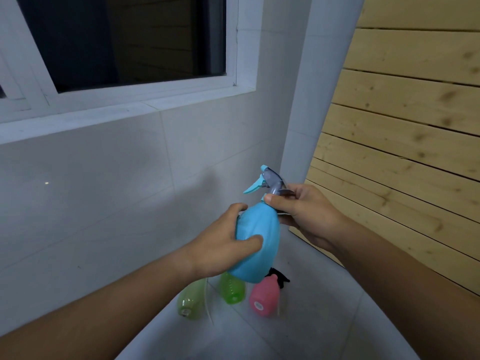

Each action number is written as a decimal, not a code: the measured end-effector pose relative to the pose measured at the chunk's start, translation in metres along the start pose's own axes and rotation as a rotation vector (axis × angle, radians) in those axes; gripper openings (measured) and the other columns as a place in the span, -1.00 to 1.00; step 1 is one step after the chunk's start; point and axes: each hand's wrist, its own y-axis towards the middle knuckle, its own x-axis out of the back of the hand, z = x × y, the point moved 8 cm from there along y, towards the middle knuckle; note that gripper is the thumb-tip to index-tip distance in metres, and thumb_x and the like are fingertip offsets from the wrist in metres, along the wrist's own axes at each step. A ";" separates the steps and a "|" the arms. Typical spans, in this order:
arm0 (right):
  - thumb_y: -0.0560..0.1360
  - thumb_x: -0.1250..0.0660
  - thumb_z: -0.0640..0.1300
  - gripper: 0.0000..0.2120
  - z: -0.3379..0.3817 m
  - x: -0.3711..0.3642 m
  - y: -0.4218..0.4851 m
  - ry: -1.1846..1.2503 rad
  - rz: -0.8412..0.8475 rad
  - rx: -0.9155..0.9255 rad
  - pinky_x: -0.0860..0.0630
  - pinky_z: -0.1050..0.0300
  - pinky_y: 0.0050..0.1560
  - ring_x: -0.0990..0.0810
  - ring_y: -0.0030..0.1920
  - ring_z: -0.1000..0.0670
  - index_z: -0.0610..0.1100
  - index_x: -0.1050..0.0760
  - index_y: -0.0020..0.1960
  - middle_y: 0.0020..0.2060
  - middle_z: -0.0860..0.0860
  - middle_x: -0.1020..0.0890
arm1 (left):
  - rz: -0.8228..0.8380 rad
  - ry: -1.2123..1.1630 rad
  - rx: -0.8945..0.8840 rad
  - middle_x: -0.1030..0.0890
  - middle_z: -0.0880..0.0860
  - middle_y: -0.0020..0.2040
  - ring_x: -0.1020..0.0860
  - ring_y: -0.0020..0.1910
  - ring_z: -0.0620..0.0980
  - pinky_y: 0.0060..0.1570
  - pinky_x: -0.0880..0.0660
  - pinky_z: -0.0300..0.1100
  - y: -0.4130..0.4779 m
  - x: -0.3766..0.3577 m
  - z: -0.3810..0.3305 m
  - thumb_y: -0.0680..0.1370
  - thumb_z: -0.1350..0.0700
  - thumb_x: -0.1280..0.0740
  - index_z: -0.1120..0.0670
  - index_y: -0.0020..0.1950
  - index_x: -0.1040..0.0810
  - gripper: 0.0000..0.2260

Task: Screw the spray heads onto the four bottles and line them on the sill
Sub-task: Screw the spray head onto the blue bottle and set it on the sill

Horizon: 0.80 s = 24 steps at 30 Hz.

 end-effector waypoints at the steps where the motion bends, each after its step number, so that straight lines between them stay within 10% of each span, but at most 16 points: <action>1: 0.44 -0.48 -0.16 -0.84 -0.001 -0.001 0.001 0.020 -0.005 -0.002 -0.63 0.16 -0.11 -0.73 -0.08 -0.03 -0.18 -0.64 0.00 -0.13 -0.08 -0.74 | -0.025 0.001 0.008 -0.56 -0.09 0.15 -0.62 0.03 -0.18 -0.02 -0.64 -0.21 0.002 0.002 0.000 0.34 -0.20 -0.41 -0.06 0.42 -0.34 -0.31; 9: 0.41 -0.52 -0.11 -0.80 -0.005 -0.009 -0.001 0.043 -0.043 0.003 -0.65 0.10 -0.14 -0.74 -0.05 -0.09 -0.18 -0.66 -0.02 -0.10 -0.12 -0.74 | -0.090 -0.018 0.084 -0.56 0.05 0.12 -0.67 0.01 0.05 -0.02 -0.69 0.08 0.003 -0.001 0.011 0.09 -0.33 -0.58 -0.13 0.13 -0.40 -0.27; 17: 0.40 -0.52 -0.10 -0.80 -0.008 -0.008 -0.003 0.056 -0.029 -0.013 -0.63 0.15 -0.13 -0.74 -0.07 -0.07 -0.17 -0.68 -0.03 -0.11 -0.12 -0.74 | 0.061 -0.208 0.135 -0.65 0.00 0.14 -0.66 0.10 0.02 0.10 -0.60 0.01 0.002 -0.007 0.010 0.40 -0.12 -0.26 -0.13 0.29 -0.49 -0.55; 24: 0.43 -0.50 -0.13 -0.86 -0.005 -0.009 -0.004 0.102 -0.030 -0.011 -0.63 0.17 -0.14 -0.73 -0.08 -0.07 -0.18 -0.69 -0.05 -0.12 -0.12 -0.74 | -0.038 -0.245 0.127 -0.72 0.00 0.05 -0.74 -0.05 -0.04 -0.04 -0.70 -0.02 0.005 -0.004 0.017 0.25 -0.27 -0.55 -0.07 0.15 -0.58 -0.45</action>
